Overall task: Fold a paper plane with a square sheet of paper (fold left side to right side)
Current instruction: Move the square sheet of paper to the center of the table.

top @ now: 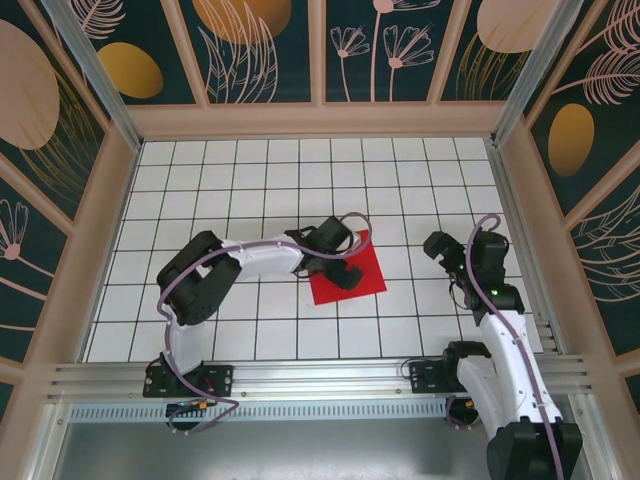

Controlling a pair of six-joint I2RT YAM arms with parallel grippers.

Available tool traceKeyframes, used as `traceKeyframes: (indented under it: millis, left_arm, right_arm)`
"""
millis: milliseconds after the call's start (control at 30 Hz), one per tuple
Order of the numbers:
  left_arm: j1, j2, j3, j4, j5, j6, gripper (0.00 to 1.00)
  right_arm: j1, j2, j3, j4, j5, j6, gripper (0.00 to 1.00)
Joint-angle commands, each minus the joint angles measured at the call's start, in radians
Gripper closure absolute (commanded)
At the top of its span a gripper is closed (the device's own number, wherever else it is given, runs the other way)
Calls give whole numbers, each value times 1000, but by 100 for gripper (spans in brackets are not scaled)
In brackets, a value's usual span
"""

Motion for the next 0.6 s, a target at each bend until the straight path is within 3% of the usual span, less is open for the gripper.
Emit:
traceKeyframes:
  millis: [0,133,333,567]
  left_arm:
    - [12,29,47,-85,-24,91,2]
    - [16,-25,63,-104,-25,93,2]
    - [16,-193,-52,-57,26,-18,2]
    - [15,-302,-293,168,254,-261,6]
  right_arm:
    - [15,16,-18,34,-38,-2,1]
    - [59,98,-4,75,-40,-13,1]
    - [238,342,99,110,56,-32,3]
    - [410,622,225,202,81,-4,4]
